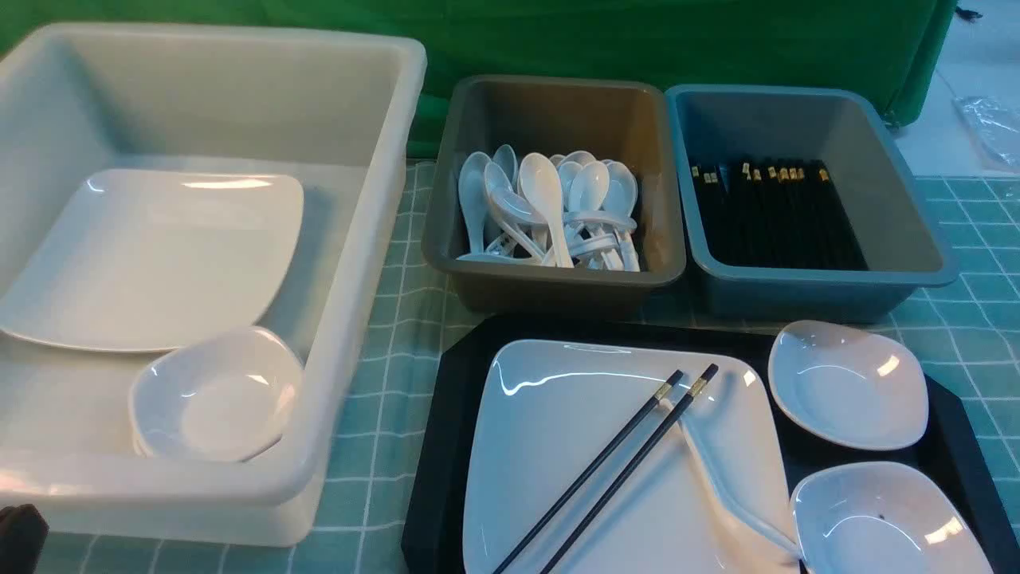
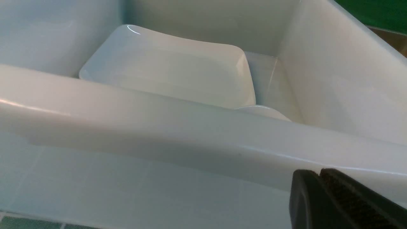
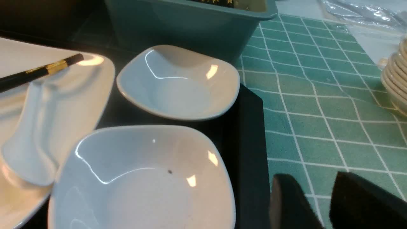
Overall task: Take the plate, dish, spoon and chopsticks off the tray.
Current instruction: Use the right arm to grab a pair of chopsticks from the plate
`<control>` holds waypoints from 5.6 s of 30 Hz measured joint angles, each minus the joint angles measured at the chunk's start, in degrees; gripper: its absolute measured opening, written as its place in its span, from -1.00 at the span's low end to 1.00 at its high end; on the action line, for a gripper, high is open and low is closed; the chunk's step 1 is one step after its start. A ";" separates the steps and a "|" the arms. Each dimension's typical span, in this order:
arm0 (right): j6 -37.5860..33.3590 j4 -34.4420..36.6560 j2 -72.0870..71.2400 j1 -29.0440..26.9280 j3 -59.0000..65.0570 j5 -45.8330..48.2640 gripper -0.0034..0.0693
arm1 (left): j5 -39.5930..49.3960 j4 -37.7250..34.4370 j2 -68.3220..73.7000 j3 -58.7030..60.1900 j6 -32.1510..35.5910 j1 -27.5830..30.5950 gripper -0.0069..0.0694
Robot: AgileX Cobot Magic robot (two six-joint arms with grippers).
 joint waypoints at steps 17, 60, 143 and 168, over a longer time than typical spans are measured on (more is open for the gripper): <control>0.00 0.00 0.00 0.00 0.00 0.00 -0.23 | -0.05 1.33 0.00 0.00 0.00 0.00 -0.77; 21.16 16.84 0.00 0.00 0.00 -28.54 -0.23 | -40.56 -3.02 2.52 -13.92 -30.36 0.00 -0.77; 11.90 29.51 102.86 32.62 -61.94 14.44 0.79 | 37.58 -4.17 69.03 -57.95 -2.10 -21.59 -0.79; 14.22 30.01 106.51 32.76 -62.50 4.67 -0.33 | 37.15 -4.52 69.03 -57.26 -1.93 -21.59 -0.79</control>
